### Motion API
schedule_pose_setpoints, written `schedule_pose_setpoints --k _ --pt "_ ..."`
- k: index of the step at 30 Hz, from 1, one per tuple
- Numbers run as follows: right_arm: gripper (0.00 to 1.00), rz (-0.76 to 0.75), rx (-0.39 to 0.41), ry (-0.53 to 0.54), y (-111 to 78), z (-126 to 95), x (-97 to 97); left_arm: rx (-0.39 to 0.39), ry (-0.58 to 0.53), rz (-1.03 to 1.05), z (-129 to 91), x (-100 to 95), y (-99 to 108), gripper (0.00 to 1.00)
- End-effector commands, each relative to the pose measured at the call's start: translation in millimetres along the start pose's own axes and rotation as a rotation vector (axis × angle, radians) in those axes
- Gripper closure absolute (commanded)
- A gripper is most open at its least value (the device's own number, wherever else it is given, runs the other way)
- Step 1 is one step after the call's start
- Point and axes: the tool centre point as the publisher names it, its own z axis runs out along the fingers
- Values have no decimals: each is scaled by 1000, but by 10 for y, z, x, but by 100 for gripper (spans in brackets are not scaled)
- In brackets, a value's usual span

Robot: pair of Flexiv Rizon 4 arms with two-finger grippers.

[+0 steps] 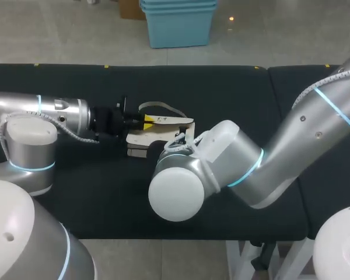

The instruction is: Pick up the bag, open it, inspect its contents, close it, and place it on the opposite side

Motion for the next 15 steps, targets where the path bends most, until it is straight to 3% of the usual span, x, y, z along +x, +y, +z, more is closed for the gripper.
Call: schedule_pose_setpoints --k 1,15 --pt "100 1 1 -3 7 9 17 7 -9 36 1 26 -1 100" --pt "100 1 1 -3 7 9 17 15 23 89 17 164 54 100"
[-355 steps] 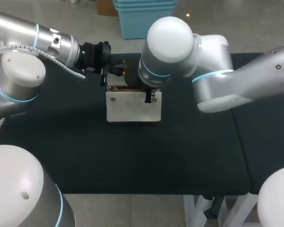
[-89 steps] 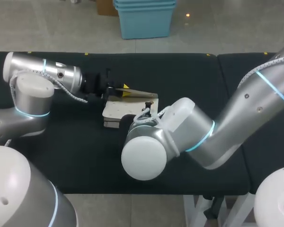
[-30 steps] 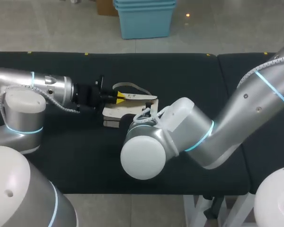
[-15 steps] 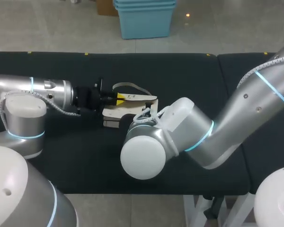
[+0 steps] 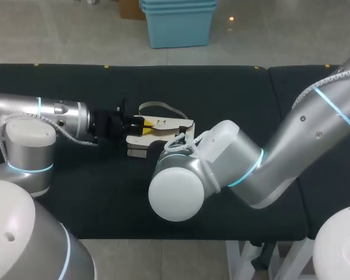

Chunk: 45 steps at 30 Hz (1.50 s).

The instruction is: Pick up the bag, open it, inspect its contents, close it, and place it on the opposite side

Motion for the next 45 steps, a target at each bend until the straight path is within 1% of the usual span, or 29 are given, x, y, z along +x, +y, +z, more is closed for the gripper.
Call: schedule_pose_setpoints --k 1,6,9,14,20,23,27,29,34,38,41,45 --pt "100 1 2 -3 5 9 17 5 0 2 23 37 43 100" --pt "100 1 2 -3 5 9 17 18 42 54 66 87 -21 100" --pt "100 1 2 -3 5 9 17 -1 55 69 68 112 -17 100" --pt "100 1 2 -3 5 9 17 -14 47 47 96 99 13 100" --pt "100 1 2 -3 5 9 17 -8 49 30 195 85 2 100" --pt "100 1 2 -3 5 9 17 -15 50 35 166 75 17 100" --pt "100 1 2 -3 5 9 17 -49 25 -6 98 47 115 100" --pt "100 1 2 -3 5 9 17 -42 21 -36 97 41 134 100" --pt "100 1 2 -3 5 9 17 -6 33 -98 204 43 26 100" --pt "100 1 2 -3 5 9 17 7 55 -76 276 63 -45 100" --pt "100 1 2 -3 5 9 17 -5 56 -80 265 77 7 100" --pt "100 1 2 -3 5 9 17 -44 42 -83 192 85 105 100"
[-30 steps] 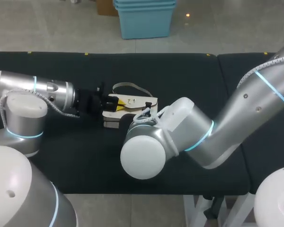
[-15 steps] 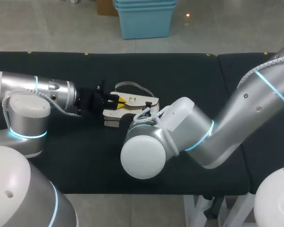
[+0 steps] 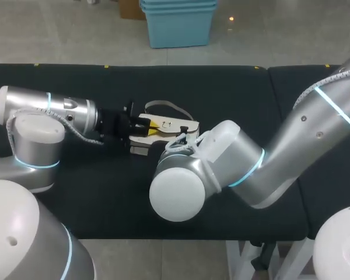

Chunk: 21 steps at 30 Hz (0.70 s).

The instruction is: Pick up the bag, open it, inspect its contents, close it, and place it on the opposite side

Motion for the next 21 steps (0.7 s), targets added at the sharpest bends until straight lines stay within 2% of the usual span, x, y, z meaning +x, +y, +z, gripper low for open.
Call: schedule_pose_setpoints --k 1,3,4,5,6,9,14,17,21 --pt "100 1 0 -3 25 12 19 -18 -17 -2 10 48 72 100" --pt "100 1 0 -3 25 12 19 -19 -25 0 -21 36 70 100" --pt "100 1 0 -3 25 12 19 -21 -30 4 -38 25 58 97" --pt "100 1 0 -3 25 12 19 -25 -35 12 -55 8 46 78" --pt "100 1 0 -3 25 12 19 -25 -38 16 -71 -8 33 65" --pt "100 1 0 -3 25 12 19 -35 -50 32 -127 -55 6 60" --pt "100 1 0 -3 25 12 19 -49 -54 46 -198 -90 -10 74" --pt "100 1 0 -3 25 12 19 -65 -53 44 -193 -97 17 100" --pt "100 1 0 -3 25 12 19 -71 -48 45 -195 -86 14 100"
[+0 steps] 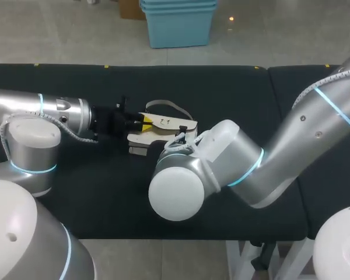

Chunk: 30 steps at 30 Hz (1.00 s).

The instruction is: Pick up the bag, open it, inspect its contents, close it, and place it on the opposite side

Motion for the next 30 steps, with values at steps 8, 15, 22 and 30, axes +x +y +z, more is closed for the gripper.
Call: schedule_pose_setpoints --k 8,15,22,30 --pt "100 1 1 -4 8 7 23 -1 73 -51 72 129 -76 100" --pt "100 1 1 -4 8 7 23 22 100 -126 177 252 -42 100" --pt "100 1 1 -4 8 7 23 -3 91 -90 246 244 -50 100" --pt "100 1 1 -4 8 7 23 -74 47 -83 128 183 133 100"
